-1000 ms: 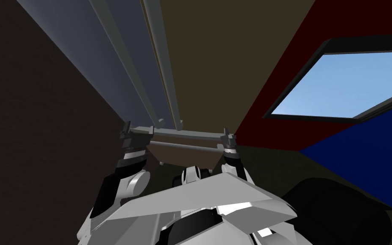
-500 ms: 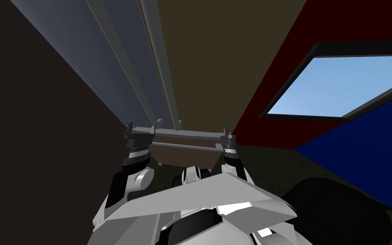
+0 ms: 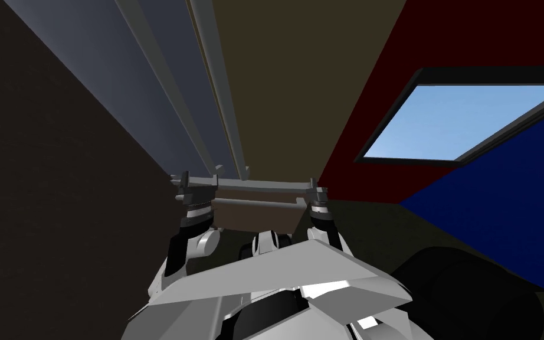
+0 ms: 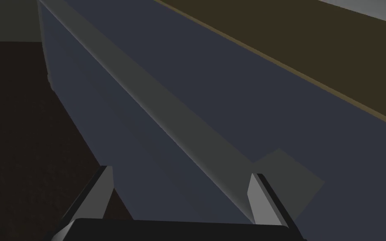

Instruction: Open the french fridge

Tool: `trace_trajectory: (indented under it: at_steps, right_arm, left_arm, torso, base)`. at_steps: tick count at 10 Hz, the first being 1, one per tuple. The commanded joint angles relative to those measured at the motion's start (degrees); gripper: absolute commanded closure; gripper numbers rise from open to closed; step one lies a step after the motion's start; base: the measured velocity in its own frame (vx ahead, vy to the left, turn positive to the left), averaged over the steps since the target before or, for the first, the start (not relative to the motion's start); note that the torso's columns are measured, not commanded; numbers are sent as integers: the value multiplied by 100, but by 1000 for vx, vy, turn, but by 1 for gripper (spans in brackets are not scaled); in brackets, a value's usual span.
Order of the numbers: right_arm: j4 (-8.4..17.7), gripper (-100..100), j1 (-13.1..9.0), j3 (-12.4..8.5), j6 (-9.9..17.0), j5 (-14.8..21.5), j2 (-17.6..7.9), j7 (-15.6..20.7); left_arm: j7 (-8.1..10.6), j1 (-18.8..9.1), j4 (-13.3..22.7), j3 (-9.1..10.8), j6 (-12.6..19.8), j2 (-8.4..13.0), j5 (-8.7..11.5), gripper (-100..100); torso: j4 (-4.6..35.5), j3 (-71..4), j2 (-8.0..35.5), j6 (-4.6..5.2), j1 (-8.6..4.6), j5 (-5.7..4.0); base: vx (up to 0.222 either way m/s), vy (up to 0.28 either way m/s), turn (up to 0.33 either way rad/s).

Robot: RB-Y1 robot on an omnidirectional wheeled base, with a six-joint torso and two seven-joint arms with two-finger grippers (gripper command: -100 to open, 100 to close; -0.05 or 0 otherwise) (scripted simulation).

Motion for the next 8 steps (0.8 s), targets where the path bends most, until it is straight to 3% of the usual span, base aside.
trace_trajectory:
  at_steps: [1,8]
  right_arm:
    - [0,0,0,0,0,0,0,0]
    - [0,0,0,0,0,0,0,0]
  left_arm:
    - [-11,-169,375,-110,-389,-11,-61,-100]
    - [-97,-649,1502,-355,-1513,-92,-247,-100]
  torso:
    - [4,8,10,-22,26,10]
    - [20,41,60,-47,61,23]
  base:
    - [3,-31,-107]
    - [-12,-15,-84]
